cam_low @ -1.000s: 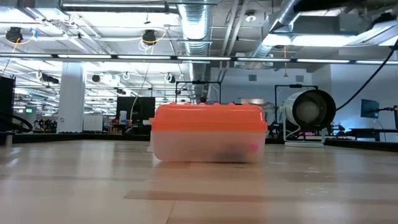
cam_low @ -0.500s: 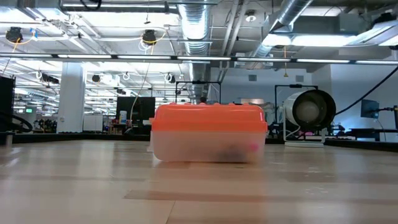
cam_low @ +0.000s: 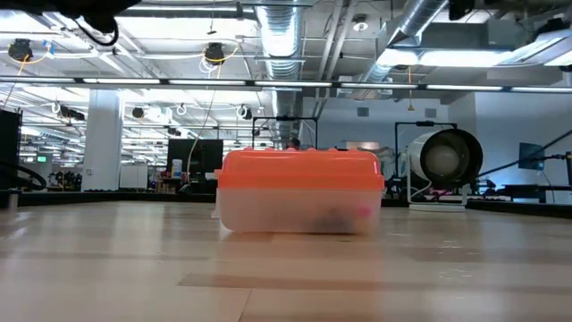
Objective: Pick & place school supplies into a supply box
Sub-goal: Return to Home Position
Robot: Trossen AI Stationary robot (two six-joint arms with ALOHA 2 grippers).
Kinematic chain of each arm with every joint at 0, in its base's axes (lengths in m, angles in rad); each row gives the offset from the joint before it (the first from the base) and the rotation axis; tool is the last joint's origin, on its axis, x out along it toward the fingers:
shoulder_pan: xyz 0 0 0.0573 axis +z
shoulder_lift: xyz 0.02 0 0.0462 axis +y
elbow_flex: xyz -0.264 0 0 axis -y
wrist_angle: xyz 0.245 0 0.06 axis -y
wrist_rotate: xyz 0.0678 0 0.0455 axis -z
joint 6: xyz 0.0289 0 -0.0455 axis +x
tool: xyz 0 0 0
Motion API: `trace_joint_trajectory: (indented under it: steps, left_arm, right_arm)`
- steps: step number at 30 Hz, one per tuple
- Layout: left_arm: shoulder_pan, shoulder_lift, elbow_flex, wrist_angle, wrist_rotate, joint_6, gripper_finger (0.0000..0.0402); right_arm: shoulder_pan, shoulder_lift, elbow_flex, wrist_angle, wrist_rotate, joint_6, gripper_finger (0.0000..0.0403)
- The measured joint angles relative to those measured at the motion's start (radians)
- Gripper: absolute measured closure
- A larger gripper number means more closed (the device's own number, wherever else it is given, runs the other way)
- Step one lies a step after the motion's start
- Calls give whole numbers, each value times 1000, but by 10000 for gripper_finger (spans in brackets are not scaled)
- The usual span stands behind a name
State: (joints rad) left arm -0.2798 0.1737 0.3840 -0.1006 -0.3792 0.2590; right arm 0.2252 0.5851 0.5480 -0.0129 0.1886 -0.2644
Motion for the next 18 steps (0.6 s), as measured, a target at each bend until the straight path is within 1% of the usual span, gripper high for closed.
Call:
trace_joint_trajectory:
  steps: [4,7,10,13,16,18]
  left_arm:
    - [8,-111,-51,37,9,30,285]
    - [30,-171,-92,68,22,46,285]
    - [69,-170,-112,106,77,47,285]
    - [128,-148,-137,180,180,47,285]
    - [203,-136,-184,211,211,44,285]
    - [256,-136,-204,225,217,27,285]
  right_arm:
    - [-60,-86,-83,29,-57,18,333]
    - [-98,-114,-129,33,-80,39,333]
    - [-131,-118,-166,67,-119,45,333]
    - [-164,-125,-176,90,-173,46,333]
    - [-191,-125,-182,106,-219,40,333]
    - [-205,-123,-182,103,-227,39,333]
